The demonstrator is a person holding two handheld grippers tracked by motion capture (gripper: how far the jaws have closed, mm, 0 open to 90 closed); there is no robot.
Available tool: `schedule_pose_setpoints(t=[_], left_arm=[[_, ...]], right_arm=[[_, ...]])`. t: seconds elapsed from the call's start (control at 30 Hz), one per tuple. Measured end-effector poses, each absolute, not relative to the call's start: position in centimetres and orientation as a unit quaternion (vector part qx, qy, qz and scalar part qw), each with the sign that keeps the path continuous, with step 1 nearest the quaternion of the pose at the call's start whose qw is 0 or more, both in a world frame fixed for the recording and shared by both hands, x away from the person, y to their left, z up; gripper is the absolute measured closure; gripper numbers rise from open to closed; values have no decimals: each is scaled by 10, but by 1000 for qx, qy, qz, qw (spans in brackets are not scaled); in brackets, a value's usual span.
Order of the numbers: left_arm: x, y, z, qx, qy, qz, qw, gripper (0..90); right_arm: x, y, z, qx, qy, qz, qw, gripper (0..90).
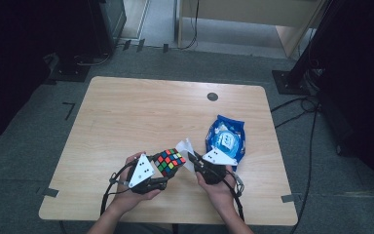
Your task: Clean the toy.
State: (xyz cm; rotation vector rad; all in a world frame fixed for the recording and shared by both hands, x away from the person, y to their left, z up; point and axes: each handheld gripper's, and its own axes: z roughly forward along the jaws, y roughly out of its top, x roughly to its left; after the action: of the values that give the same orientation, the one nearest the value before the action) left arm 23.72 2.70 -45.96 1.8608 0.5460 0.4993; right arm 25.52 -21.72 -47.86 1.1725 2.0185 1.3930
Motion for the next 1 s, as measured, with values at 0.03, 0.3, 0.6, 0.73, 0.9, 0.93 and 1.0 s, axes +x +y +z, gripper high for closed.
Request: schedule_pose_setpoints(t=[0.03,0.3,0.6,0.73,0.9,0.93,1.0], left_arm=[[238,29,-460,782,233,211,538,343],[245,39,-461,777,249,218,536,343],[248,43,-464,776,261,224,529,343],[249,40,-467,780,260,224,522,343],[247,33,-471,787,255,227,513,343],[247,32,-472,788,254,227,513,343],[245,28,-473,790,250,226,513,343]], right_arm=[[257,-219,-481,426,726,497,212,845],[261,-231,-485,442,719,490,218,836],[259,-237,-475,457,690,518,217,595],[253,-231,-458,442,671,572,165,475],[244,-214,-437,434,655,608,113,295],[243,-210,-435,436,649,615,100,259],[242,-203,-434,443,645,620,67,209]])
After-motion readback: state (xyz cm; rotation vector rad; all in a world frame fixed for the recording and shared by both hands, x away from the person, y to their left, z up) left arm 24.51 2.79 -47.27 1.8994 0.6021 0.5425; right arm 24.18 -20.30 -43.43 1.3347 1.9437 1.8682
